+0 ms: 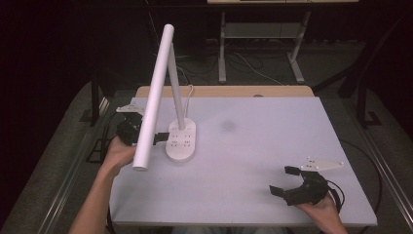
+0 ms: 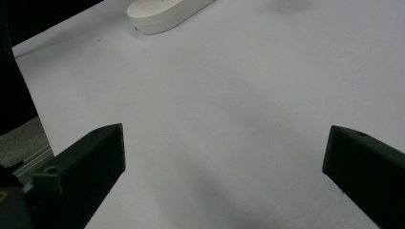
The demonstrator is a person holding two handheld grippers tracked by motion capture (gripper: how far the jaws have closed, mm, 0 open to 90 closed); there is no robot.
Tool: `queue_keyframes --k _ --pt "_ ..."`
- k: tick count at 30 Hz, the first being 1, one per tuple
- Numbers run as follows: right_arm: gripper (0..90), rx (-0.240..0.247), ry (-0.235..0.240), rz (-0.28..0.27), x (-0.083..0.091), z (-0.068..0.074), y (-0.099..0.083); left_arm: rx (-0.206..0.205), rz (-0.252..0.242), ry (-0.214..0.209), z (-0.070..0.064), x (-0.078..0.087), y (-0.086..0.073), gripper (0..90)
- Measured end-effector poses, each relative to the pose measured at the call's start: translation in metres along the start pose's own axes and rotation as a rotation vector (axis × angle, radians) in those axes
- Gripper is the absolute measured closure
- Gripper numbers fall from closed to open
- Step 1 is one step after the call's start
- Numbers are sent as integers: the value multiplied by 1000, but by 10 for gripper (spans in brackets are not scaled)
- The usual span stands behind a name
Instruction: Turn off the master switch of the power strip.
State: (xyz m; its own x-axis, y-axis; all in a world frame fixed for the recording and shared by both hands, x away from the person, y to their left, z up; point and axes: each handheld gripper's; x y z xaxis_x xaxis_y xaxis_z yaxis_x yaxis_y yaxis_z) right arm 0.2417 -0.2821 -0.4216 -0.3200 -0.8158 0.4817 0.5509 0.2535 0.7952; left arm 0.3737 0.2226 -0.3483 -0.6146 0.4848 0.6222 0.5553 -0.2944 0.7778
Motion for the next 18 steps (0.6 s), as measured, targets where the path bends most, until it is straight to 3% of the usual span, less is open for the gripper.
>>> queue_keyframes --k 6,18 --pt "0 1 1 1 0 0 0 2 2 15 3 -5 5 23" --pt "0 -4 2 1 1 0 0 73 1 39 13 -19 5 42"
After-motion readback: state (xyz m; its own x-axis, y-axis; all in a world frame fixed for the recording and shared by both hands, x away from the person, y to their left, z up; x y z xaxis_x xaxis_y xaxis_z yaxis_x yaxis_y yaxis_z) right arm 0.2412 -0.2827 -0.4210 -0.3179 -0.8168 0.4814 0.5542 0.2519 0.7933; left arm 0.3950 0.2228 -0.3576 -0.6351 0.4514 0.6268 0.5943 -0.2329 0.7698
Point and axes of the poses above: each handheld gripper's, and its own axes: x roughly backward along the jaws, y roughly out of its top, z roughly to its left, and after that the axes turned 12 degrees about y, right-handed
